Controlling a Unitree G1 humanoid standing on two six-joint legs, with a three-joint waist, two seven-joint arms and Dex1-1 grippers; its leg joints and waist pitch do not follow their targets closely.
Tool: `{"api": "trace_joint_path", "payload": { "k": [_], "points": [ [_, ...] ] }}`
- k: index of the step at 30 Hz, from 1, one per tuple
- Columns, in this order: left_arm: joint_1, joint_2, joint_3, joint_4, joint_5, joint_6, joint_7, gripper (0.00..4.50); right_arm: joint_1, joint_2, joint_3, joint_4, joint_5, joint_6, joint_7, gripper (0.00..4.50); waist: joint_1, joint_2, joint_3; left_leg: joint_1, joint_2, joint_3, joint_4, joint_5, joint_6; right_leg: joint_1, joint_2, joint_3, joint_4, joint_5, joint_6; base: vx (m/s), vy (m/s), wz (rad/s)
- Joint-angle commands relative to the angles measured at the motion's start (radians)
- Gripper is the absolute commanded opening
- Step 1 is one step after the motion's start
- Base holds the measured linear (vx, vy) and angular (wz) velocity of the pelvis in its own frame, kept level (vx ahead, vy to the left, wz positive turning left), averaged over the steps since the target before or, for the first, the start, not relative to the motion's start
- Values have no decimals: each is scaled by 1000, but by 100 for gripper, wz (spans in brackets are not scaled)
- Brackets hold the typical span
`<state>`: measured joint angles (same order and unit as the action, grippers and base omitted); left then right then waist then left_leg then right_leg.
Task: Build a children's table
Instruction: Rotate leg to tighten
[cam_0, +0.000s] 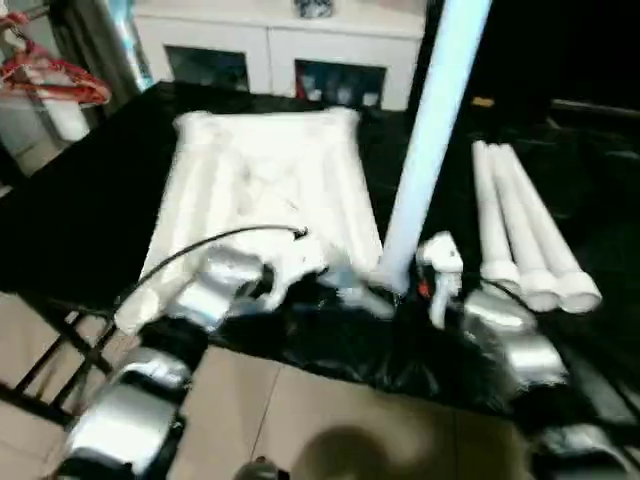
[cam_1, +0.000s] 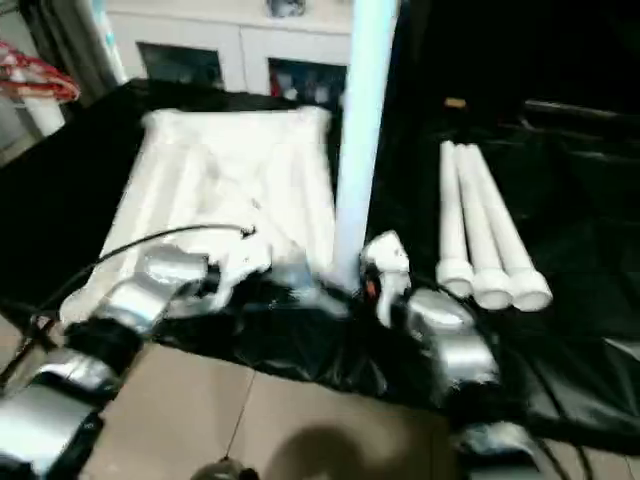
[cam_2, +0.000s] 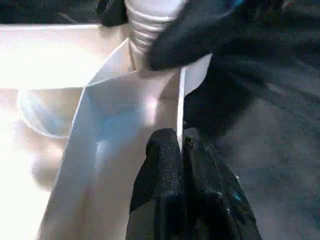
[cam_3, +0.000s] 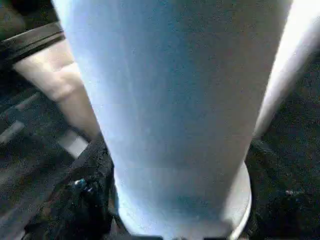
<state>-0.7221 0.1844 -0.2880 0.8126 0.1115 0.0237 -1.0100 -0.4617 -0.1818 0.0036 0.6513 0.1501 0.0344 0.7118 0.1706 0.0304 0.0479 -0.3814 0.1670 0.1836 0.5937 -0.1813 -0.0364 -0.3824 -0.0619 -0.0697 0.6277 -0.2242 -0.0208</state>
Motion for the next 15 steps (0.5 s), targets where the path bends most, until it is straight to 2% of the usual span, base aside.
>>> {"api": "trace_joint_path", "payload": {
  "k": [1, 3, 5, 7, 10, 11, 15],
  "points": [
    [-28, -56, 3, 6, -5, 12, 100, 0, -14, 65, 34, 46, 12, 5, -28, 275, -4, -4, -52, 26, 86, -45, -88, -284, -17, 29, -126, 63, -103, -312, -185, 0, 0, 0],
    [-34, -80, 9, 10, 5, 26, 159, 0, -35, 93, 18, 79, 10, -1, -88, 275, -10, -3, -56, 20, 84, -42, -85, -245, 1, 32, -123, 64, -94, -211, -199, 0, 0, 0],
    [-39, -113, 17, 9, 14, 48, 232, 0, -65, 127, 2, 128, -4, -4, -189, 275, -12, -4, -58, 18, 81, -39, -82, -211, 16, 34, -121, 63, -88, -155, -212, 0, 0, 0],
    [-40, -130, 22, 6, 20, 57, 276, 0, -84, 143, -1, 158, -18, -3, -255, 275, -16, -3, -57, 18, 81, -39, -81, -202, 13, 32, -119, 62, -87, -142, -218, 0, 0, 0],
    [-30, -152, 19, -18, 27, 62, 302, 0, -105, 172, -15, 202, -24, -19, -309, 275, -19, -4, -60, 13, 79, -40, -80, -175, 29, 38, -117, 60, -81, -94, -218, 0, 0, 0],
    [-27, -155, 17, -23, 29, 60, 299, 0, -112, 178, -22, 217, -26, -32, -311, 331, -19, -5, -62, 15, 80, -38, -77, -168, 39, 38, -117, 60, -80, -71, -219, 0, 0, 0],
    [-11, -147, 7, -44, 28, 45, 263, 0, -122, 190, -38, 241, -19, -55, -288, 349, -22, -2, -59, 14, 80, -38, -79, -179, 51, 38, -118, 60, -81, -60, -225, 0, 0, 0]
  ]
}}
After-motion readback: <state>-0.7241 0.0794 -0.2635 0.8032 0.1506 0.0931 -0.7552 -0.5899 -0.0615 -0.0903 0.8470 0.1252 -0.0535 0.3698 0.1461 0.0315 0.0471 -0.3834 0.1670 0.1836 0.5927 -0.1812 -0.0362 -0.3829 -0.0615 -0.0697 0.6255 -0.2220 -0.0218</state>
